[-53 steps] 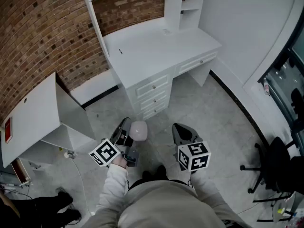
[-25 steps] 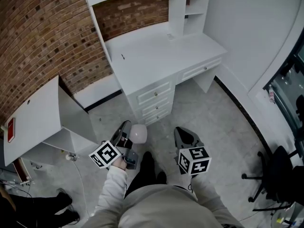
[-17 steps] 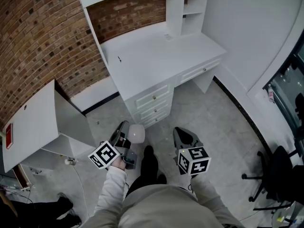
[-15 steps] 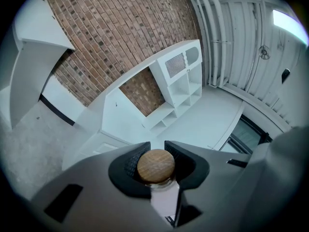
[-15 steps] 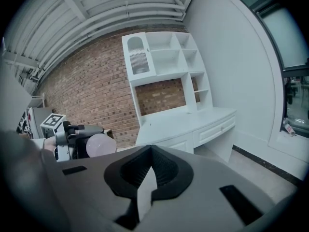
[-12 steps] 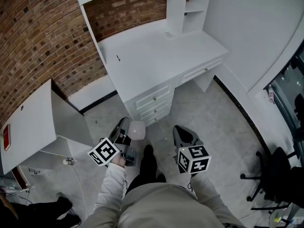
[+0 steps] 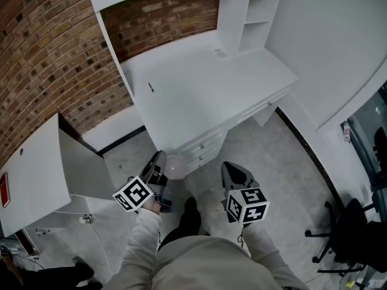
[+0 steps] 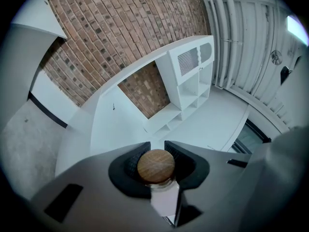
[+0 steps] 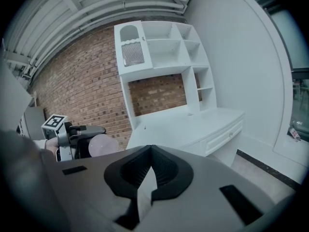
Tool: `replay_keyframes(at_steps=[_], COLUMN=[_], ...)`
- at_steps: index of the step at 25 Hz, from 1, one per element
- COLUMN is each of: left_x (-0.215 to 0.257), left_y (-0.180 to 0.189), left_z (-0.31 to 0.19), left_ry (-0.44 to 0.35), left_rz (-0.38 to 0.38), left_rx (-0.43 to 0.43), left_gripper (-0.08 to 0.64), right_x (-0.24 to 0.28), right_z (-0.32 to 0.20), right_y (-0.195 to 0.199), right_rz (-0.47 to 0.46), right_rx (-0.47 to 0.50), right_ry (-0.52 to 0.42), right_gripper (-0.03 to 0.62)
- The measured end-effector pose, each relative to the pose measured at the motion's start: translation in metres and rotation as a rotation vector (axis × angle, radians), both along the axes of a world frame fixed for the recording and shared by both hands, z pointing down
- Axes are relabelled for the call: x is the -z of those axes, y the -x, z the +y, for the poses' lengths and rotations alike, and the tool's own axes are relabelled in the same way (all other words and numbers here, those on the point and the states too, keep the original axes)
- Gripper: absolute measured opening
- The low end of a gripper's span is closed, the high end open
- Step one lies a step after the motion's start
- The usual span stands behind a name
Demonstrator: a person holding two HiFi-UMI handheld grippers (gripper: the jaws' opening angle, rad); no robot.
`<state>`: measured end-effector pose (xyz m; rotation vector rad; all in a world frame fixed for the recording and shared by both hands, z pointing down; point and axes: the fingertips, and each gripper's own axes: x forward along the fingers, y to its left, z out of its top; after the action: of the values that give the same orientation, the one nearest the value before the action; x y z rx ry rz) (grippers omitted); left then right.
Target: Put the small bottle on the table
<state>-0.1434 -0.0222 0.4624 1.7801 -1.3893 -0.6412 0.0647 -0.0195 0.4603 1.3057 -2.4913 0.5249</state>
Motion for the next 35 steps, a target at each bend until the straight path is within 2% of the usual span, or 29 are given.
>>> replay_keyframes(at_steps=[11, 28, 35], left_x=[-0.006, -0.011, -0.015], left_y=[0.042, 0.049, 0.046], left_z=[-0.082, -0.147, -0.175], left_ry=[0.008, 0.016, 0.023], left_rz=[-0.023, -0.045, -0.106], left_rx=[-0.027, -0.077, -0.084], left_gripper=[0.103, 0.101, 0.101], right_x=[0.004, 0.008, 0.011], right_z=[-0.073, -0.12, -0.142], right_y=[0.04, 0.044, 0.04], right_rz=[0.009, 0.016, 0.011], right_rx=[-0.039, -0.096, -0.103], right_ry=[-0.013, -0.025, -0.043], right_gripper=[0.028, 0.028, 0.028])
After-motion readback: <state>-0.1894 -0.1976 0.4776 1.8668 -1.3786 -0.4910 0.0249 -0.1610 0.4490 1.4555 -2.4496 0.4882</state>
